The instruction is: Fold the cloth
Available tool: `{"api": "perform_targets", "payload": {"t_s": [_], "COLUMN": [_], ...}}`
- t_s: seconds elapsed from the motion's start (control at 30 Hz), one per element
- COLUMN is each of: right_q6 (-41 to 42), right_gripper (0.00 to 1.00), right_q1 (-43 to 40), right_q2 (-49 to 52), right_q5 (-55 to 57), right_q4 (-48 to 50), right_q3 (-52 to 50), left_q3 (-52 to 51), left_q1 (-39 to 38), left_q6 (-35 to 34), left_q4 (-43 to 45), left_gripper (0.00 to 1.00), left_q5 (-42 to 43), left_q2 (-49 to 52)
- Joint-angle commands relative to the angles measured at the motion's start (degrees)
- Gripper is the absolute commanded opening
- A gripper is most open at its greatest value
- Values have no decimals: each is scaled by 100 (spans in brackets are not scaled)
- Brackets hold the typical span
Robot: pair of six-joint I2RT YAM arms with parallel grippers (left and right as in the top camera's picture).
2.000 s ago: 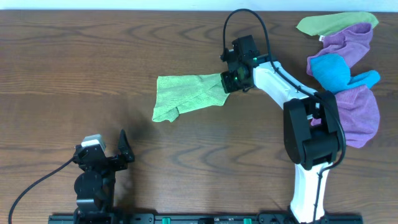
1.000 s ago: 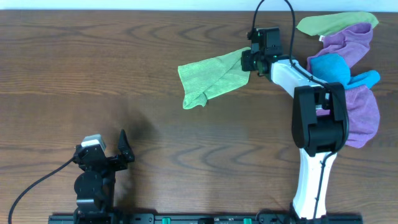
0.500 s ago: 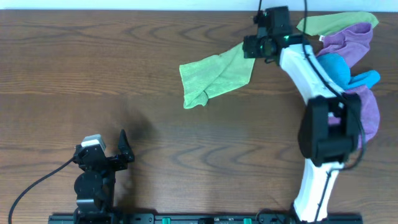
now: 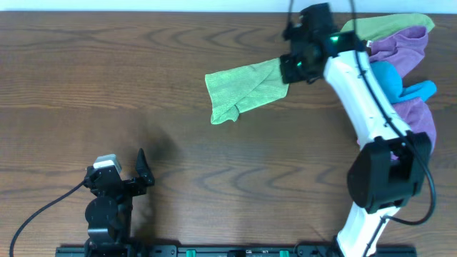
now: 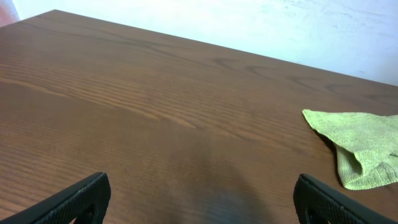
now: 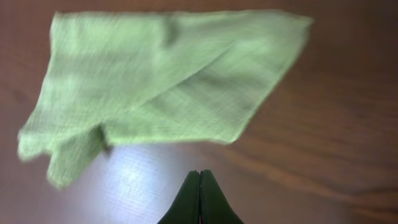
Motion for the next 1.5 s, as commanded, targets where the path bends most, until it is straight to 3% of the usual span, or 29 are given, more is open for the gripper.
{"api": "perform_targets", "payload": {"t_s": [0.0,0.17,0.5,1.47], "right_q6": [-280,-280,-299,-299], "right_gripper": [1,2,1,1], "right_q1": [411,667,599,109], "right_q2": [-9,-9,17,787], "right_q5": [393,490,487,485], "right_q4": [-151,-70,1475,2409], "right_q3": [-131,-684,-1805,-1880], "left_q3": [-146,-146,-144,-146], "left_q1": [-17,-17,-17,-17], "left_q6": [85,85,85,83], "left_q4": [-33,-33,-33,-33], "left_gripper": [95,95,95,95], "left_q5": [-17,-17,-15,-17], "left_q2": [-31,-31,-31,-31]}}
